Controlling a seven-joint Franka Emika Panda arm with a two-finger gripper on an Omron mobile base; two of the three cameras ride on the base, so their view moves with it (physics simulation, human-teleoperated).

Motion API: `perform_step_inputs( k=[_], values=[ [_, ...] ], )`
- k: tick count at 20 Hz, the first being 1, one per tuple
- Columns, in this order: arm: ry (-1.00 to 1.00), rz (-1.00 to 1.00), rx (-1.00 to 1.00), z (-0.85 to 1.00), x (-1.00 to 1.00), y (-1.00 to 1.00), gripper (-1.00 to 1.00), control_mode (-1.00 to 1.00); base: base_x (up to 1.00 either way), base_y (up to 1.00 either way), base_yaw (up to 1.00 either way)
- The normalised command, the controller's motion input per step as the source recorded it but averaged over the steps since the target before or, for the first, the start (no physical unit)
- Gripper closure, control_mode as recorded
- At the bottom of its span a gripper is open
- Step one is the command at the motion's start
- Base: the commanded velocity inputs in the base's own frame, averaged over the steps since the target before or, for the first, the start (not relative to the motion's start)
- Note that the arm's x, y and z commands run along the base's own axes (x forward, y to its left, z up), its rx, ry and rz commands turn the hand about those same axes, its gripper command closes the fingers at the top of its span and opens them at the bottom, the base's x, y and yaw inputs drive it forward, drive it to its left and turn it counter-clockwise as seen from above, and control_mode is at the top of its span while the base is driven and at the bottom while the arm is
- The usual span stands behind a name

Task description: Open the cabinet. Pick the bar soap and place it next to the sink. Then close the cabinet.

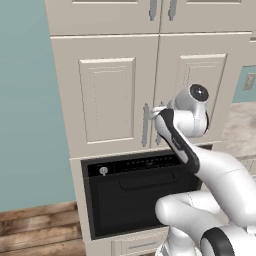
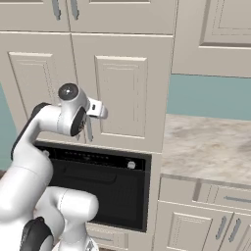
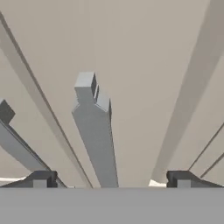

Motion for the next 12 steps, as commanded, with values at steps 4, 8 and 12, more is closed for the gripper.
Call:
perform_step_inputs(
  k=[4, 8, 12],
  values=[
    [-0.06, -0.01, 0.0, -0.15, 0.33, 0.0, -1.0, -1.0, 0.0, 0.0, 0.0],
    [-0.05, -0.01, 0.0, -0.15, 0.39, 0.0, 1.0, -1.0, 0.0, 0.0, 0.0],
    [-0.02, -0.01, 0.0, -0.1, 0.33, 0.0, 1.0, -1.0, 0.0, 0.0, 0.0]
  ],
)
